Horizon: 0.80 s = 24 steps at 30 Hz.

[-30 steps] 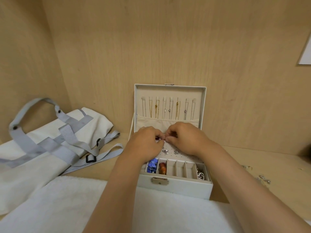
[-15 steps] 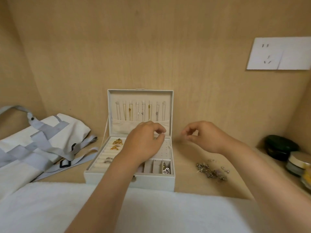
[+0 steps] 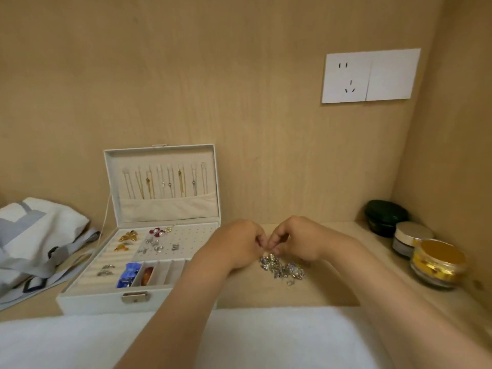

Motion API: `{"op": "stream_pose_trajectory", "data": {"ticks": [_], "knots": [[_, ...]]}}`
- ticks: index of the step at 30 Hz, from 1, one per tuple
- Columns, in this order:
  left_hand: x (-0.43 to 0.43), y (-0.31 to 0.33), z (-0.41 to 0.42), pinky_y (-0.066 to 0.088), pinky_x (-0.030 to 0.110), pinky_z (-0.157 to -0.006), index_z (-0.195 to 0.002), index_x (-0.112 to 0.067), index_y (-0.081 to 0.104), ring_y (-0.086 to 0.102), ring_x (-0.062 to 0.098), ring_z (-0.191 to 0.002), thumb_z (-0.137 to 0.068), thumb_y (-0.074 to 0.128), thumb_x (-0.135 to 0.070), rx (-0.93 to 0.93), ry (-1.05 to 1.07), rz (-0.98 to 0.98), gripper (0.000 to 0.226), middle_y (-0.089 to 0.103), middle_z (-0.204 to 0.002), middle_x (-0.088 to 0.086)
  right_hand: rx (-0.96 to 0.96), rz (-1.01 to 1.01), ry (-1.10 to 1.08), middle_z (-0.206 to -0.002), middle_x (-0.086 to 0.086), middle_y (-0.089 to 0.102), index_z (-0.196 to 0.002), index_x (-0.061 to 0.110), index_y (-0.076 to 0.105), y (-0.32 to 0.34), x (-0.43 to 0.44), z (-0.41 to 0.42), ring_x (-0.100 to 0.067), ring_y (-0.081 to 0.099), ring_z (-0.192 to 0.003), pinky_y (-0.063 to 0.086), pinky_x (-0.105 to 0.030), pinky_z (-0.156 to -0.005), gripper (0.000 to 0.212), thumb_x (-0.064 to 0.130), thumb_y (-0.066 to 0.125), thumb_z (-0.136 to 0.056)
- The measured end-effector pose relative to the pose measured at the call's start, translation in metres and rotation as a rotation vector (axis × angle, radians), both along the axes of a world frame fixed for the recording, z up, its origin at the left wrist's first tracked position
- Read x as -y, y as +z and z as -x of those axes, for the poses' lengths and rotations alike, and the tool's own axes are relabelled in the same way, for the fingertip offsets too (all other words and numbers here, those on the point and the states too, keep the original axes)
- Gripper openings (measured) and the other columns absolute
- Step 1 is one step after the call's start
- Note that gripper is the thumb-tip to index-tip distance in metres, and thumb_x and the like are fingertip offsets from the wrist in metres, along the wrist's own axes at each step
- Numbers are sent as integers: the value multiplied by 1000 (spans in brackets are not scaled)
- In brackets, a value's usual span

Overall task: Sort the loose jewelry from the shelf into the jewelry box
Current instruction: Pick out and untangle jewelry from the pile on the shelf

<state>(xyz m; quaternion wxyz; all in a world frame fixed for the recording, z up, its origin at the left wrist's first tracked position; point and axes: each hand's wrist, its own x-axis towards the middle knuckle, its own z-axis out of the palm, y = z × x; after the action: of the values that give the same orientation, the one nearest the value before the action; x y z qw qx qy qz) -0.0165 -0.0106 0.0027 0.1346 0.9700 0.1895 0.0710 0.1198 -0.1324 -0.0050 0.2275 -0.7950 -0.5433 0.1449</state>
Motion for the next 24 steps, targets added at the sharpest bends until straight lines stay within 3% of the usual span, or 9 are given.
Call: {"op": "stream_pose_trajectory", "data": {"ticks": [5, 8, 13, 17, 20, 24], "knots": [[-5, -7, -1, 55, 32, -84, -88, -30, 75, 67, 11, -89, -83, 73, -31, -17, -37, 16, 6, 69, -84, -13, -10, 35, 29, -83, 5, 76, -93, 23, 80, -2, -8, 0, -1, 63, -70, 47, -11, -66, 13, 20, 80, -81], [-6, -8, -2, 55, 31, -85, -88, -30, 75, 66, 10, -90, -82, 73, -31, -21, -49, 14, 6, 71, -86, -13, 34, 35, 13, -81, 7, 76, -91, 24, 80, -3, -10, 0, -3, 65, -72, 50, -17, -72, 11, 22, 81, -80], [-7, -10, -4, 54, 28, -87, -77, -35, 69, 66, 8, -91, -80, 75, -29, -34, -45, 36, 8, 61, -73, -21, 91, 69, -87, -69, 10, 73, -72, 29, 75, -3, -9, 1, -3, 64, -64, 56, -27, -71, 6, 27, 72, -77], [-8, -12, -3, 54, 29, -82, -81, -29, 72, 65, 9, -87, -79, 72, -30, -34, -43, -5, 3, 67, -80, -16, 55, 106, -47, -72, 9, 75, -81, 27, 79, 2, -8, 4, -4, 65, -65, 56, -28, -70, 7, 24, 76, -75], [-9, -12, -2, 54, 28, -76, -78, -31, 72, 64, 8, -83, -78, 69, -29, -46, -42, -36, 4, 68, -78, -16, 41, 108, -45, -68, 10, 73, -77, 24, 77, 4, -7, 3, -2, 65, -60, 55, -25, -64, 7, 17, 75, -76], [-9, -11, -3, 56, 32, -81, -79, -31, 71, 65, 5, -84, -79, 71, -26, -28, -45, 19, 5, 68, -76, -19, -41, 56, -39, -61, 15, 70, -74, 26, 75, 8, -2, 1, 7, 59, -54, 45, -13, -59, 16, 12, 73, -82]]}}
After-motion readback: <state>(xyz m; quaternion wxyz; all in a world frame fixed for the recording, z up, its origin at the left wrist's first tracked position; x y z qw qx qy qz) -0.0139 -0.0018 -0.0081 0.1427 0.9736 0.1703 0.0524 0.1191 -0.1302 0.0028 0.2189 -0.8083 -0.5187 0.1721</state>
